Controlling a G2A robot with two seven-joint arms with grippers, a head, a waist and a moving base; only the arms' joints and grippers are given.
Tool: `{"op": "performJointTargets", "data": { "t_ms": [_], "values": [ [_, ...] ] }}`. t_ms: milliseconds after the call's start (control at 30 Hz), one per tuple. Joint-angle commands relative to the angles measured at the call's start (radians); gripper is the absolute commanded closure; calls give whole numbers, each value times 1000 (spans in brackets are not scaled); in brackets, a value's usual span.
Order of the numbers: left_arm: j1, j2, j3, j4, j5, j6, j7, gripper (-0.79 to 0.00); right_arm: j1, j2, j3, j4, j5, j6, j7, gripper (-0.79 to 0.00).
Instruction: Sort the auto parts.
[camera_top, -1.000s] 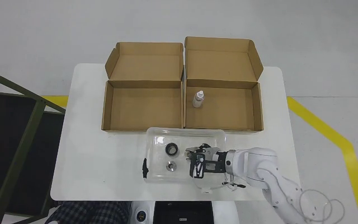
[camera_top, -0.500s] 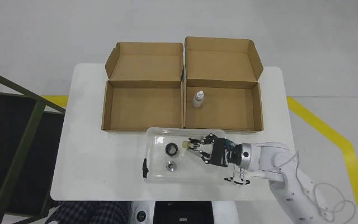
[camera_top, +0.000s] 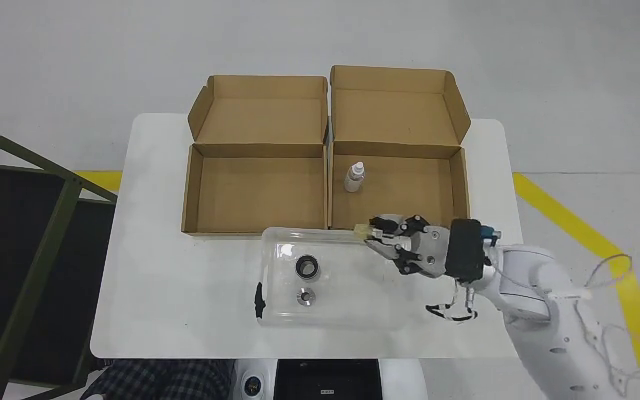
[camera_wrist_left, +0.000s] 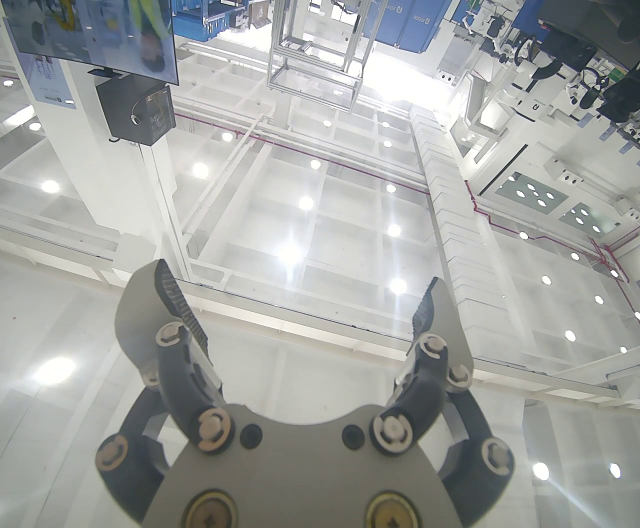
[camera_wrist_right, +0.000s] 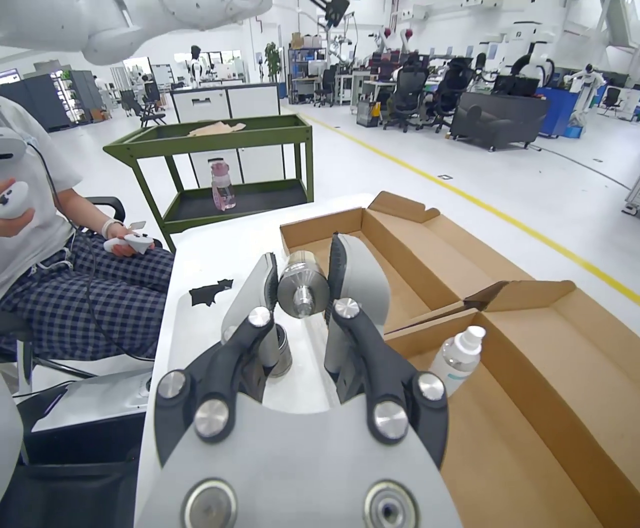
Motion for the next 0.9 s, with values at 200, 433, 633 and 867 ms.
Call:
{"op": "performJointTargets", "data": {
  "t_ms": [200, 433, 633, 867],
  "values": [
    [0, 0, 0, 0, 0, 0, 0, -785, -31, 5, 74, -35, 70, 10, -42, 0],
    [0, 0, 0, 0, 0, 0, 0, -785, -34, 4, 98, -43, 103, 35, -63, 0],
    [0, 0, 0, 0, 0, 0, 0, -785, -43, 3, 120, -53, 112, 60, -85, 0],
    [0, 0, 0, 0, 0, 0, 0, -785, -53, 1, 135, -63, 103, 75, -105, 0]
  ]
}}
